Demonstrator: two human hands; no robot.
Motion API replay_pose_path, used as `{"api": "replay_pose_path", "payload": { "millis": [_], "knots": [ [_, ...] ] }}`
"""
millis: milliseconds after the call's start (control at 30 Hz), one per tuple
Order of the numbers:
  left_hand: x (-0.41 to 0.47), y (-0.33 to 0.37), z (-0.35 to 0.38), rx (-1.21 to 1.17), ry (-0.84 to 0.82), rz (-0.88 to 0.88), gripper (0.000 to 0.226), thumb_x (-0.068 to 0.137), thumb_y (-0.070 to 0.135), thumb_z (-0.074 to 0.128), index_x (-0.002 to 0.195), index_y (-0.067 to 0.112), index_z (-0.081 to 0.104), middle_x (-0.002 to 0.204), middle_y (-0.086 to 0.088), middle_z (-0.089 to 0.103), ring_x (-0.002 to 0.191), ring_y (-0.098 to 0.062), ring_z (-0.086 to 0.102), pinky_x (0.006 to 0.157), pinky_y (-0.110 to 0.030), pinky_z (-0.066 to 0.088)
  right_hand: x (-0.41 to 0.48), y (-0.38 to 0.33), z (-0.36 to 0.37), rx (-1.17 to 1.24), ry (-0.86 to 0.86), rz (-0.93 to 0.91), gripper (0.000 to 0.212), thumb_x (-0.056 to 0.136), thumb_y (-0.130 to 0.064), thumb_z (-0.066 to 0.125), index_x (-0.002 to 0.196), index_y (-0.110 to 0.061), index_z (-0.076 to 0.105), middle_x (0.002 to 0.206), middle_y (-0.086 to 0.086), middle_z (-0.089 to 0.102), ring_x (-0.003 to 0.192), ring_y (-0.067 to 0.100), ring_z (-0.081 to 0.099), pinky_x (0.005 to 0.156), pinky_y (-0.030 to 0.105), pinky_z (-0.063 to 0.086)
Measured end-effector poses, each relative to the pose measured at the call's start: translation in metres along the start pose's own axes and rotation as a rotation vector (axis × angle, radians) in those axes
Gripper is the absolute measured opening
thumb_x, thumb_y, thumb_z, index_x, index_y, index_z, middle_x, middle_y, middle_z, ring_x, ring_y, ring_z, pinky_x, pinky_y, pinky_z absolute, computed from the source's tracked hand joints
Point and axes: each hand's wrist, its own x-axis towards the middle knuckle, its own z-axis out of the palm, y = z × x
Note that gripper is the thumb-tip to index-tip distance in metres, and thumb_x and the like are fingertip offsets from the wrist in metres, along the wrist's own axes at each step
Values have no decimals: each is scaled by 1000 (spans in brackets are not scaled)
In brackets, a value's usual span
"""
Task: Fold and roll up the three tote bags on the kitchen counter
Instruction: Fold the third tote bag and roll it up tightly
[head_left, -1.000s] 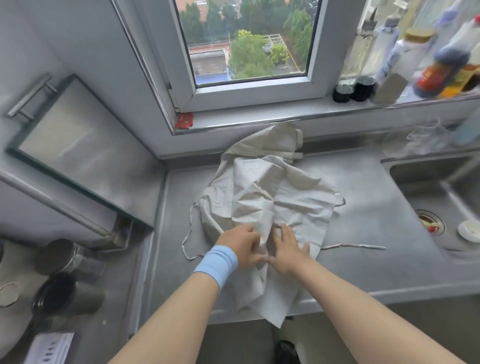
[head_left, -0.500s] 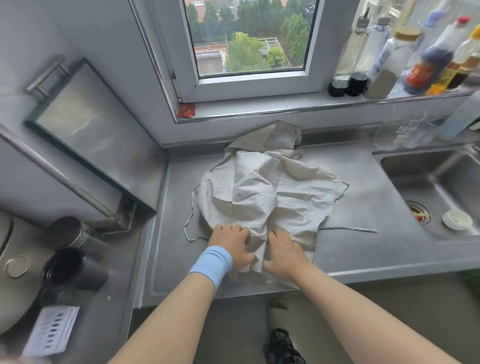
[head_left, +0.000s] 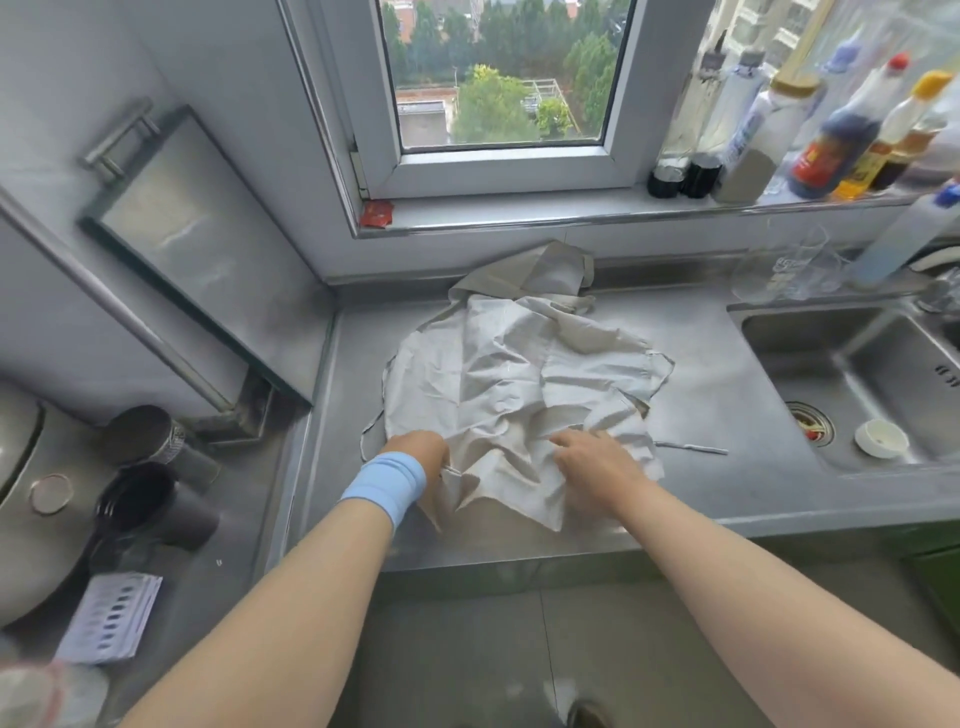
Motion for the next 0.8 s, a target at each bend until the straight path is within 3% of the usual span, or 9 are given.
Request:
{"api": "replay_pose_path", "payload": {
  "millis": [67,133,267,333,433,500,667,733,800],
  "knots": [
    [-6,6,-12,70,-68,-5,38,85,17,61,122,28,64,126,-4,62,111,-28,61,94,-32,48,-10,17,-23,-133,-130,-5,28,83,-11,53,107,-16,65,119,3,62,109,26,62,79,34,44],
    [-14,17,-17,98,-145,-7,44,87,22,64,130,29,58,132,0,59,116,-25,59,96,-31,46,-24,34,-36,-216,-316,69,27,85,-17,55,111,-21,62,115,0,64,109,23,63,83,31,44],
    [-25,55,-11,43,-394,-17,54,88,33,66,139,24,51,140,4,49,126,-23,52,99,-30,42,-47,62,-32,-216,-691,267,47,90,-34,45,135,-18,50,138,2,53,126,28,52,103,45,41],
    [-25,77,-6,-26,-458,-36,60,85,40,68,140,23,50,141,1,49,127,-25,50,102,-33,42,-54,73,-30,-121,-695,303,51,90,-33,38,137,-16,48,144,5,50,128,31,50,104,47,40],
    [-16,104,4,-197,-245,-9,45,89,36,62,132,24,58,137,1,55,122,-23,54,103,-31,42,-56,76,-19,23,-418,234,39,87,-24,40,122,-19,57,130,5,59,117,26,57,92,35,45],
    [-7,115,13,-216,-100,-5,41,91,33,54,132,31,55,138,0,54,124,-24,52,104,-31,41,-52,67,-6,120,-272,183,35,91,-22,41,123,-21,54,131,7,55,119,28,52,94,37,43],
    [10,124,47,-139,-53,-25,51,91,34,51,142,36,42,148,3,40,135,-25,39,111,-40,34,-38,24,33,286,-188,22,62,95,-36,45,153,-37,21,162,8,11,150,25,11,112,52,29],
    [8,117,54,-161,88,-2,47,92,28,50,139,35,45,146,5,41,135,-21,37,111,-35,31,-32,16,49,277,-234,-1,70,96,-49,42,154,-45,4,165,5,-7,152,22,-3,114,60,20],
    [0,105,56,-189,340,5,46,91,17,50,134,33,49,144,6,40,135,-20,32,108,-32,26,-30,20,59,204,-304,24,70,95,-61,33,154,-45,-2,165,1,-14,152,20,-7,112,66,15]
  ]
}}
